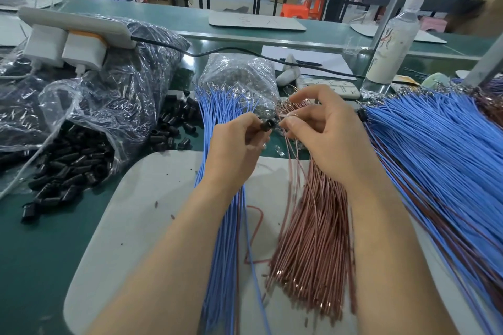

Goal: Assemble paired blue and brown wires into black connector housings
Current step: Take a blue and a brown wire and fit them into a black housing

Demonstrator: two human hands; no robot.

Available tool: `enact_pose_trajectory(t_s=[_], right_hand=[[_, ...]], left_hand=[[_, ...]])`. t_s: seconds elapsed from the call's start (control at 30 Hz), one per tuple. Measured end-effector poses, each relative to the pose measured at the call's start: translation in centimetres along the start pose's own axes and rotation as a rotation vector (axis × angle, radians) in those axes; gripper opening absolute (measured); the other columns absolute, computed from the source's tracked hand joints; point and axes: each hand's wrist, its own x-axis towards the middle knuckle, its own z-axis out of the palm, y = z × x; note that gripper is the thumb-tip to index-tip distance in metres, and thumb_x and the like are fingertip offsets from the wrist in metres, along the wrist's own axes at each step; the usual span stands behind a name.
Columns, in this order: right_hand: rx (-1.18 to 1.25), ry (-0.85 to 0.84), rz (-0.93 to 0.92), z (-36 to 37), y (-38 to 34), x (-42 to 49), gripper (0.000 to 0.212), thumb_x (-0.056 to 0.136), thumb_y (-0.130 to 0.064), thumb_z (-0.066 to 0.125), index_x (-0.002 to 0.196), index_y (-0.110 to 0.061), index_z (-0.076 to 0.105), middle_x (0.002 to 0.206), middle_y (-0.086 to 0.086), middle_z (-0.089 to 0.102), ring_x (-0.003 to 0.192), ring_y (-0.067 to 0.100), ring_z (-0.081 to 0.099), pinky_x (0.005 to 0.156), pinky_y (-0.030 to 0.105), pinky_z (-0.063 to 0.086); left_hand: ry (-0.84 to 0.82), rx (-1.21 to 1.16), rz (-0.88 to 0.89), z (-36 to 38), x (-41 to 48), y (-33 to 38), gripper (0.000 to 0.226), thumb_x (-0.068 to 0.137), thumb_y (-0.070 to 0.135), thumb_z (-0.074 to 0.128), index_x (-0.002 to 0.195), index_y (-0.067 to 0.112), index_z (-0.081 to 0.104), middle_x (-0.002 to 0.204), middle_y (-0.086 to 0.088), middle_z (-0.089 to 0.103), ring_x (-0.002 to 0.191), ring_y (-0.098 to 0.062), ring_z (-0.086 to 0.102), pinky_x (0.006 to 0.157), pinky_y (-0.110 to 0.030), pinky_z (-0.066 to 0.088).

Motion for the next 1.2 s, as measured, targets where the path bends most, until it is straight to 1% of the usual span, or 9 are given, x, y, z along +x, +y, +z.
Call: enact_pose_trajectory(t_s=[0.13,0.3,0.43,0.5,0.6,0.7,0.9,1.07,1.2], right_hand=[[-0.015,-0.008,-0.028,0.3,-0.2,-0.1,0.013,0.085,-0.009,0.067,0.092,-0.019,0.063,0.084,-0.007,0.068,0.077,0.003,0.065,0.076,0.014,0.052],[-0.04,-0.008,-0.058,0.6,-0.2,-0.1,0.015,0.085,-0.004,0.066,0.089,-0.018,0.066,0.081,-0.009,0.068,0.076,0.001,0.064,0.076,0.012,0.051],[-0.095,0.132,-0.069,0.7,0.7,0.4,0.011,0.085,-0.008,0.066,0.088,-0.019,0.065,0.077,-0.013,0.065,0.071,-0.003,0.062,0.072,0.008,0.048],[-0.182,0.192,-0.015,1.0,1.7,0.7,0.006,0.086,-0.014,0.066,0.088,-0.019,0.064,0.076,-0.012,0.065,0.069,-0.003,0.061,0.069,0.011,0.048],[-0.319,0.084,0.107,2.2,3.3,1.0,0.009,0.088,-0.015,0.064,0.085,-0.023,0.06,0.076,-0.01,0.061,0.069,0.001,0.058,0.064,0.015,0.046],[-0.343,-0.002,0.147,3.8,3.9,1.3,0.017,0.087,-0.008,0.058,0.085,-0.025,0.062,0.082,-0.004,0.063,0.077,0.013,0.059,0.077,0.028,0.05],[-0.464,-0.118,0.121,5.4,4.4,1.8,0.038,0.091,-0.009,0.052,0.124,-0.027,0.059,0.119,0.002,0.062,0.1,0.019,0.058,0.088,0.032,0.048],[-0.56,-0.087,0.218,5.5,5.1,2.0,0.033,0.09,0.001,0.048,0.11,-0.02,0.063,0.115,0.005,0.056,0.097,0.02,0.054,0.081,0.031,0.045],[-0.527,-0.066,0.238,5.1,5.1,1.9,0.027,0.091,-0.004,0.048,0.108,-0.018,0.064,0.117,0.007,0.053,0.101,0.023,0.054,0.089,0.032,0.044]], left_hand=[[-0.001,0.005,0.022,0.0,0.0,0.0,0.008,0.087,0.01,0.065,0.079,0.012,0.065,0.072,0.002,0.069,0.072,-0.012,0.066,0.071,-0.025,0.053],[0.002,0.01,0.037,0.0,0.0,-0.1,0.007,0.087,0.009,0.064,0.08,0.007,0.065,0.073,-0.003,0.069,0.074,-0.02,0.067,0.075,-0.038,0.055],[0.05,0.01,0.006,-0.2,0.1,-0.1,0.012,0.088,0.011,0.064,0.076,0.014,0.061,0.068,0.004,0.068,0.071,-0.013,0.067,0.075,-0.034,0.055],[0.095,-0.03,-0.012,-0.5,0.2,-0.1,0.013,0.089,0.015,0.064,0.076,0.017,0.06,0.07,0.004,0.068,0.071,-0.012,0.068,0.074,-0.031,0.056],[0.135,-0.111,-0.035,-0.9,0.3,0.1,0.009,0.091,0.017,0.06,0.082,0.019,0.058,0.074,0.004,0.07,0.063,-0.007,0.066,0.066,-0.026,0.055],[0.148,-0.17,-0.046,-1.0,0.3,0.4,0.007,0.093,0.015,0.057,0.093,0.021,0.053,0.074,0.002,0.07,0.053,-0.006,0.06,0.064,-0.027,0.054],[0.157,-0.215,-0.032,-1.2,0.3,0.8,0.006,0.096,0.024,0.052,0.092,0.02,0.052,0.072,0.0,0.067,0.051,-0.004,0.058,0.062,-0.026,0.053],[0.151,-0.112,-0.03,-1.0,0.2,0.9,0.022,0.099,0.033,0.042,0.088,0.016,0.05,0.068,0.007,0.065,0.05,0.0,0.056,0.056,-0.016,0.048],[0.099,0.033,0.002,-1.2,0.3,0.8,0.019,0.098,0.028,0.048,0.094,0.014,0.06,0.077,0.008,0.066,0.061,-0.004,0.058,0.062,-0.018,0.046]])
